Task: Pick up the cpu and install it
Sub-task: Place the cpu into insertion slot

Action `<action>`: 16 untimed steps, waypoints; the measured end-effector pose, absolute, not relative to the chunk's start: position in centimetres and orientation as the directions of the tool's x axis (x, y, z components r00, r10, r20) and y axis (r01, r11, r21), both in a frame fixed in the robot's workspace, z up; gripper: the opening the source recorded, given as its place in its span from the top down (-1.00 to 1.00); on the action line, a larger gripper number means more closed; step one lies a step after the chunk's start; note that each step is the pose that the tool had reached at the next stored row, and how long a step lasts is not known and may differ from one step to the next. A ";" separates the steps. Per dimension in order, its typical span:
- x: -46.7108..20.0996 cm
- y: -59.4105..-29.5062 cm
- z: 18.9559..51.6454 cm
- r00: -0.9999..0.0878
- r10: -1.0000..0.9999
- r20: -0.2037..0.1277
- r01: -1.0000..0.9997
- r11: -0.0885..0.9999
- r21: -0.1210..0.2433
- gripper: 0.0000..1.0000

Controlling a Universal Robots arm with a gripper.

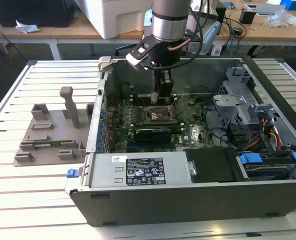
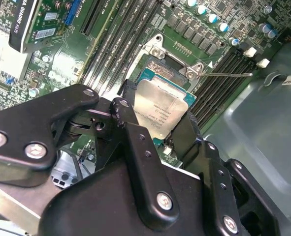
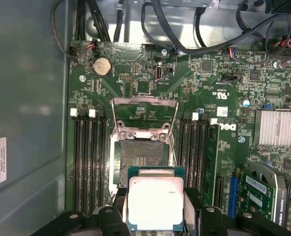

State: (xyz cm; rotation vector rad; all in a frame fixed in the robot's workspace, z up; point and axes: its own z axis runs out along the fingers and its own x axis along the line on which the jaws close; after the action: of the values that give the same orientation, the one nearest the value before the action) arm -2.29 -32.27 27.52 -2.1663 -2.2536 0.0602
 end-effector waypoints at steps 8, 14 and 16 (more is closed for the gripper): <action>-2.2 -32.3 27.2 -0.040 0.999 -0.016 0.999 0.039 -0.038 -0.08; -2.2 -32.3 26.9 -0.039 0.999 -0.016 0.999 0.039 -0.038 -0.08; -2.2 -32.3 26.8 -0.039 0.999 -0.016 0.999 0.039 -0.038 -0.08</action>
State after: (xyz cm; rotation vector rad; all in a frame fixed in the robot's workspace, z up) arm -2.18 -32.27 26.84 -2.1668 -2.2531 0.0603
